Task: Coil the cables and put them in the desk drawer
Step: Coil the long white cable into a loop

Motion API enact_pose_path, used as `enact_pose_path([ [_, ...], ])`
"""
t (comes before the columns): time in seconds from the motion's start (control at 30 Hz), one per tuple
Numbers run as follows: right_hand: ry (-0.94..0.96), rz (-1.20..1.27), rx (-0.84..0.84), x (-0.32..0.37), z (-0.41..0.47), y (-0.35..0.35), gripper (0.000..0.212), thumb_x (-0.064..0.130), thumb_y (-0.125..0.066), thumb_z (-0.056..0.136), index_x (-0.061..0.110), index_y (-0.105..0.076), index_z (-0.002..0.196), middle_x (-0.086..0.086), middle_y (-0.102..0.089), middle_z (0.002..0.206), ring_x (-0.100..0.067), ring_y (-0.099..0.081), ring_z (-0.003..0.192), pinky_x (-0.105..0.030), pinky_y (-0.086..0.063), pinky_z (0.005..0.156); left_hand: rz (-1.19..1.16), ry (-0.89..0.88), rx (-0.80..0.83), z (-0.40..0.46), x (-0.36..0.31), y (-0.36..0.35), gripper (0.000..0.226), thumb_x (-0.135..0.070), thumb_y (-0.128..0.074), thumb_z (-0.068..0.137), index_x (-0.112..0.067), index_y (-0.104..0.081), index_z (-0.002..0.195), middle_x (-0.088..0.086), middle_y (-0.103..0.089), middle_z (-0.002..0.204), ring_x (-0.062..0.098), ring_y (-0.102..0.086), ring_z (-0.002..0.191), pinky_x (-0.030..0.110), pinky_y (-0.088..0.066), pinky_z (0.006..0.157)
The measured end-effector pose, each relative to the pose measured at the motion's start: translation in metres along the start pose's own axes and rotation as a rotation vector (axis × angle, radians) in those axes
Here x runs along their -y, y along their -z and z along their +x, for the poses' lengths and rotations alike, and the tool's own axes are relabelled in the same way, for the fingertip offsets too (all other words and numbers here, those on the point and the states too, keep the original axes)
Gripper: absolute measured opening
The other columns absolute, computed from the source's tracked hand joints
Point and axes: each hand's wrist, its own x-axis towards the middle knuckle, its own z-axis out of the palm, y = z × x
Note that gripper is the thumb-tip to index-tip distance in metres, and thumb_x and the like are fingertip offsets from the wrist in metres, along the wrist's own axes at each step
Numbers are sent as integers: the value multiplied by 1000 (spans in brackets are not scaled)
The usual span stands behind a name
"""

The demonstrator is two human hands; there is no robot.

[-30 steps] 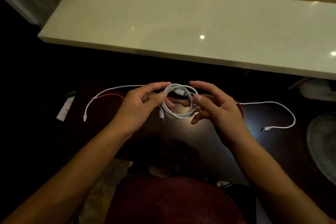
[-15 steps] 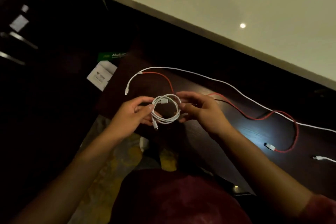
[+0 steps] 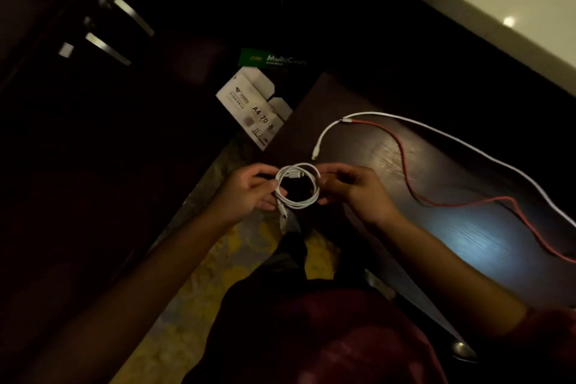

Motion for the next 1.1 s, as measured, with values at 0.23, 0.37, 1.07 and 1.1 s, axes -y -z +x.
enact_pose_path([
  [0.23,-64,-139,-131,-17,37,-22,20,-5,-62,92,-3,-69,111,-18,-72,92,-28,-70,77,-34,-62,65,37,57,21,41,20,21,21,0,-54,100,-2,-56,121,8,-71,89,15,-68,64,24,-58,61],
  [0.37,0,-362,-194,-25,50,-25,16,5,-67,89,11,-75,101,-12,-77,89,-27,-75,78,-43,-64,72,89,48,23,59,25,25,18,0,-55,100,-6,-58,117,6,-68,89,20,-64,70,22,-56,58],
  [1.07,95,-749,-276,-28,62,-37,21,24,-67,90,24,-73,110,1,-76,106,-16,-71,95,-39,-57,89,698,-274,-185,69,35,24,29,-15,-66,94,-18,-66,123,0,-56,100,22,-61,84,30,-46,68],
  [1.1,101,-753,-265,-28,61,-36,22,24,-65,90,24,-72,112,1,-76,107,-16,-71,97,-40,-57,89,709,-275,-175,69,35,24,28,-15,-66,94,-19,-66,122,-2,-54,99,20,-60,83,28,-43,67],
])
